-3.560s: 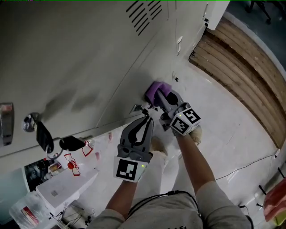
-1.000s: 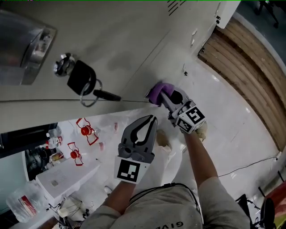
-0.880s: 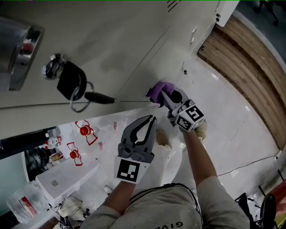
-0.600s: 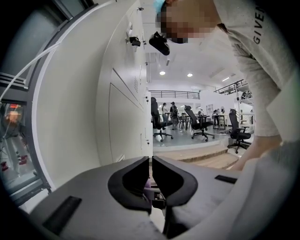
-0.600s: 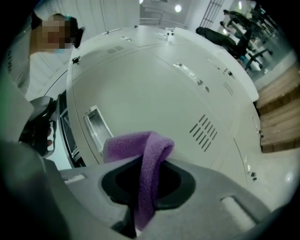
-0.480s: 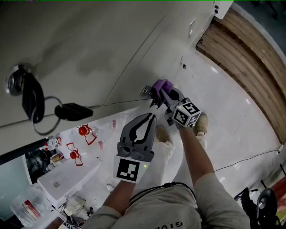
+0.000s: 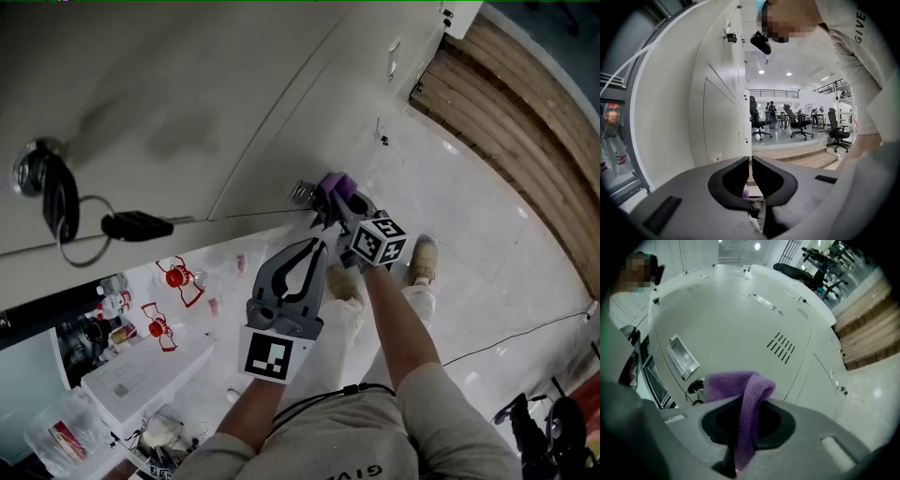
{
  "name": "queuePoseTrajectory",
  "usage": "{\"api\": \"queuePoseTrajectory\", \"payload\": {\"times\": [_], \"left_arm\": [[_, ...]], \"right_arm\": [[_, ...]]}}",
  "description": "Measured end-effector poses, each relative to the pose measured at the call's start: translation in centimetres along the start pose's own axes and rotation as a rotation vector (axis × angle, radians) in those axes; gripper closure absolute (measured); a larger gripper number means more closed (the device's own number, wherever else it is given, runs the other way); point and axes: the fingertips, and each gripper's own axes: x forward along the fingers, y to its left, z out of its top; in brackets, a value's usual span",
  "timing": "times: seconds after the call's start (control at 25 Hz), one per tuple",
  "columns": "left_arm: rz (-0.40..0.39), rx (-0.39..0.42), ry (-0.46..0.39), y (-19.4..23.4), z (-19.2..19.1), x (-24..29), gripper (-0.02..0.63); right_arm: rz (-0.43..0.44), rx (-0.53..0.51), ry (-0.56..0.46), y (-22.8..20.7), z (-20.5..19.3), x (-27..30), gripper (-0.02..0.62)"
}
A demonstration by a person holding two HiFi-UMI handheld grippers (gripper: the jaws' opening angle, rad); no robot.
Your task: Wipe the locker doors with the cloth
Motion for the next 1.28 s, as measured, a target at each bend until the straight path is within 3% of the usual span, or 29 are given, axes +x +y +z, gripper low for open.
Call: {"api": "queuePoseTrajectory", "payload": {"times": [0.32, 0.44, 0.56, 1.04, 1.28], "left_arm": [[0.003, 0.007, 0.011, -0.8, -0.3, -0.3, 0.588], [0.003, 0.008, 0.007, -1.2, -0.3, -0.4, 0.588], [0.006, 0.008, 0.005, -1.3, 0.1, -0.7, 0.588], [0.043, 0.038, -0.116, -1.7, 8.4, -2.9, 0.588], [0.167, 0.01, -0.174, -1.4, 12.9, -4.5, 0.588]], "right_arm": [[-0.08, -0.003, 0.086, -1.7, -1.6, 0.2, 0.546], [-0.192, -0.069, 0.14, -3.4, -2.1, -0.7, 0.546], [-0.218, -0.142, 0.128, -3.6, -0.8, -2.2, 0.546], [-0.054, -0.394, -0.06, 7.2, 11.1, -10.4, 0.546], [0.092, -0.544, -0.007, 13.9, 16.1, -14.4, 0.545]]}}
